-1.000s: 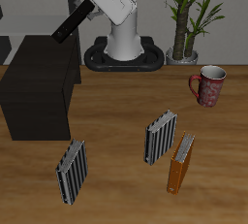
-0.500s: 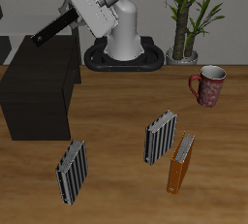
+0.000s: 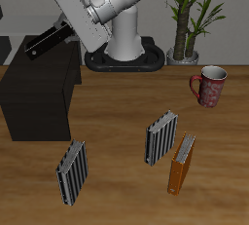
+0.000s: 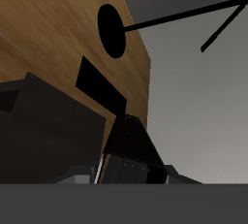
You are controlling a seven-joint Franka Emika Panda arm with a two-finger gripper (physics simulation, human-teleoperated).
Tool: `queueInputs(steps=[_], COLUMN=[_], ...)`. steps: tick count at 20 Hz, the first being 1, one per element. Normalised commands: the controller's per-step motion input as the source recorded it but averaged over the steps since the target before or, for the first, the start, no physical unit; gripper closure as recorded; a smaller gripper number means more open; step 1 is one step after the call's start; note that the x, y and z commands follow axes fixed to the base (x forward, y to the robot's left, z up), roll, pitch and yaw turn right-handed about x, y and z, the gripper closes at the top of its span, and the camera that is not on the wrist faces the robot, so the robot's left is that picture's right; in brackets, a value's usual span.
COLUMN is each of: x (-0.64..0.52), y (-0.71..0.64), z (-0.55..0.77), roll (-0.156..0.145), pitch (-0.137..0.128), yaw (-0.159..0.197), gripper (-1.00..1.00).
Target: Place the black book flat on top of the shelf
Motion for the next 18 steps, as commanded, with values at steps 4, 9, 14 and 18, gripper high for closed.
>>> queueInputs(steps=[4, 9, 14, 18], x=[0.07, 0.08, 0.09, 0.01], y=[-0.15, -0.14, -0.08, -0.04], z=[-0.13, -0.08, -0.23, -0.35], roll=[-0.052, -0.044, -0.019, 0.012], pitch=[0.031, 0.026, 0.046, 0.137], yaw=[-0.007, -0.020, -0.002, -0.026], gripper=[1.00, 1.00, 1.00, 1.00])
